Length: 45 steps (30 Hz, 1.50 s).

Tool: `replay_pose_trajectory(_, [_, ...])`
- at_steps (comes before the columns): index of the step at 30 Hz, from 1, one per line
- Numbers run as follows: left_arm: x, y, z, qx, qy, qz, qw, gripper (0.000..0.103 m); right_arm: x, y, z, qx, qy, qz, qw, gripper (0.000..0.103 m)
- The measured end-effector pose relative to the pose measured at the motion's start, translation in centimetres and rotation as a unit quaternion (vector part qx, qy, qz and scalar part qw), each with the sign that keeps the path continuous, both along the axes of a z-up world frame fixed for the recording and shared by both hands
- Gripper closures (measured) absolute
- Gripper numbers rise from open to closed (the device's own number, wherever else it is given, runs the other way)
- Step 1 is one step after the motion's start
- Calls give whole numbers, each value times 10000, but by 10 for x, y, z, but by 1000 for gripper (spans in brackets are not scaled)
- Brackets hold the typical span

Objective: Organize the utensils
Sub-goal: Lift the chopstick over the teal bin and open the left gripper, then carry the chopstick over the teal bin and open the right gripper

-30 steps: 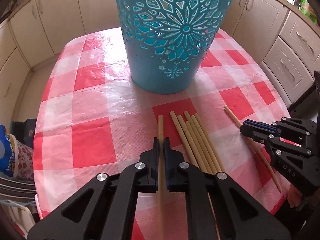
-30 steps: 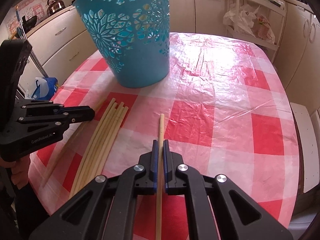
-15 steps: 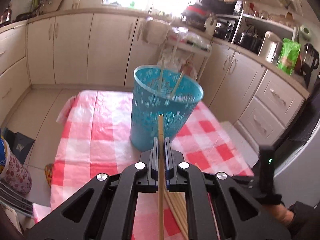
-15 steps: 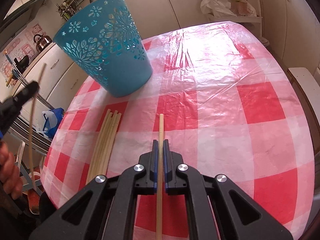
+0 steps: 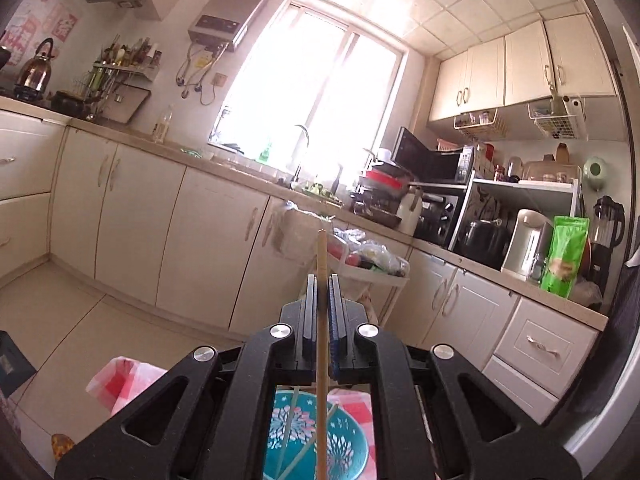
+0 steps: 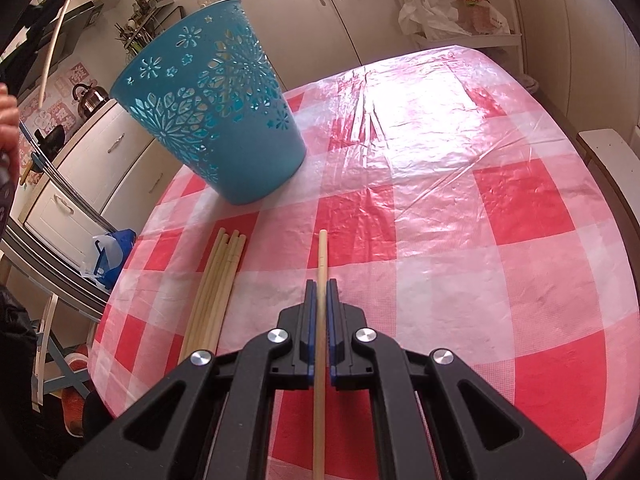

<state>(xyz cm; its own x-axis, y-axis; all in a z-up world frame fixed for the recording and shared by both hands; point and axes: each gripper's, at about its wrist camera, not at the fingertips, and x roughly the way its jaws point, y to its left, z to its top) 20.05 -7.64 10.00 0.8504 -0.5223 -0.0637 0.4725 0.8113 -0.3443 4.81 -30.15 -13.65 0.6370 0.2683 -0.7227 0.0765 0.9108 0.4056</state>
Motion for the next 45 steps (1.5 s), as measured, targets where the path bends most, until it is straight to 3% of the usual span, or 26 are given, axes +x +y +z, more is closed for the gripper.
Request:
replay_pose_trajectory(8, [39,-23,-18,-181,-60,543,9983,98,1,4,0,-49,-18,52,10000,97])
replay_pose_trajectory(15, [48,-32,-45,76,47,689,9976,98,0,4,-1,-30,-18,49,10000,97])
replay_pose_trajectory(21, [54,-30,-64,64,169,846,9962,98,0,4,-1,-26,-17,48,10000,97])
replay_pose_trajectory(33, [42,-31,-85,501,479,647,9955,98,0,2,0,7,-14,40,10000,97])
replay_pose_trajectory(36, [27,-20,-87,552,564,655,9947,90,0,2,0,21,-13,34,10000,97])
replay_pose_trajectory(38, [13,-8,-90,528,668,729,9937,72,0,2,0,32,-13,19,10000,97])
replay_pose_trajectory(39, [5,0,-93,497,725,774,9931,68,0,1,0,56,-14,12,10000,97])
replay_pose_trajectory(45, [-38,45,-122,431,1153,825,9890,64,-10,-8,7,350,-328,-42,9988,97])
